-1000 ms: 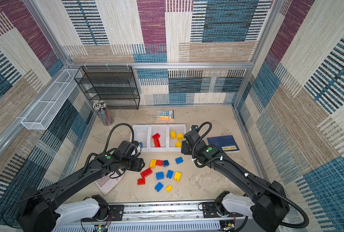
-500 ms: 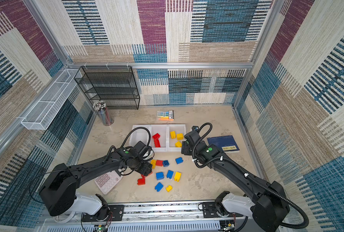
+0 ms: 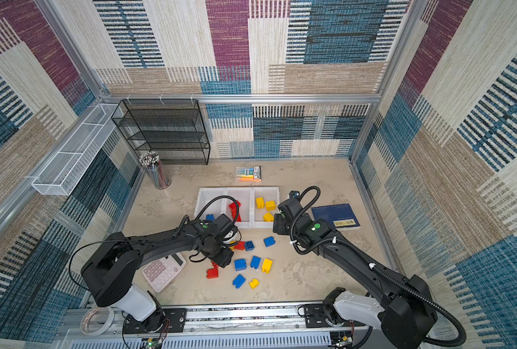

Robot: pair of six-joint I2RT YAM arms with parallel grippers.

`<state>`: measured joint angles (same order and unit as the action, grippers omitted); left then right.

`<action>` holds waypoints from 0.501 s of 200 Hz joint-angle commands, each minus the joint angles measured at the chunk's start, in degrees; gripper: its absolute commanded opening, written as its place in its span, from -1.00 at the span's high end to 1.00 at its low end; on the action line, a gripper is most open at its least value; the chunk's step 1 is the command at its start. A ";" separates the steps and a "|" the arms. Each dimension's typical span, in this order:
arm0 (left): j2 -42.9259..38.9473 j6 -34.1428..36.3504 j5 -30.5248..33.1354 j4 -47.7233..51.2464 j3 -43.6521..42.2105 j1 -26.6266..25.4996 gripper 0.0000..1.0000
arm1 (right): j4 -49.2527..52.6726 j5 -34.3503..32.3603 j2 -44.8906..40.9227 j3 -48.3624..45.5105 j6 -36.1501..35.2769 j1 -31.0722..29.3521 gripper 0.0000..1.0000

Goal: Sort the legos into containers by color
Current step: 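Carry the red brick with the left gripper over the middle compartment and release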

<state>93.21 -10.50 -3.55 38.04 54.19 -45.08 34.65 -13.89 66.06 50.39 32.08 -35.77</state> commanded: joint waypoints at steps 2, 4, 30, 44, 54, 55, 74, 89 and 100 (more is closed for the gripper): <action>0.89 1.01 -1.02 1.29 0.73 -0.35 -0.11 | -0.11 0.10 -0.31 -0.27 0.98 0.00 -0.54; 1.02 1.01 -1.02 1.32 0.74 -0.36 -0.09 | -0.11 0.12 -0.32 -0.22 0.97 0.00 -0.54; 1.71 1.03 -1.10 1.51 1.24 -0.44 0.14 | 0.06 0.09 -0.46 -0.36 0.99 -0.02 -0.53; 1.50 1.03 -0.72 1.51 1.31 -0.44 0.32 | 0.24 -0.15 -0.73 -0.38 0.99 0.00 -0.53; 1.04 0.92 -0.65 1.60 1.43 -0.38 0.38 | 0.33 -0.24 -0.77 -0.38 0.99 0.00 -0.53; 0.98 0.92 -0.66 1.60 1.44 -0.41 0.39 | 0.33 -0.25 -0.77 -0.38 0.98 0.00 -0.53; -0.38 0.76 -1.41 1.64 2.15 -0.43 0.43 | 0.41 -0.40 -0.98 -0.34 1.04 0.02 -0.53; -1.71 0.55 -1.89 2.17 3.53 -0.29 0.44 | 0.57 -0.45 -1.01 -0.27 1.02 0.04 -0.53; -2.80 0.49 -1.77 2.34 4.97 -0.12 0.44 | 0.74 -0.52 -1.01 -0.04 1.03 0.09 -0.53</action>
<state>92.44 -10.35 -4.71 39.72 56.88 -45.50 35.07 -13.93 65.34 50.06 32.73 -35.77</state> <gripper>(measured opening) 0.333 0.766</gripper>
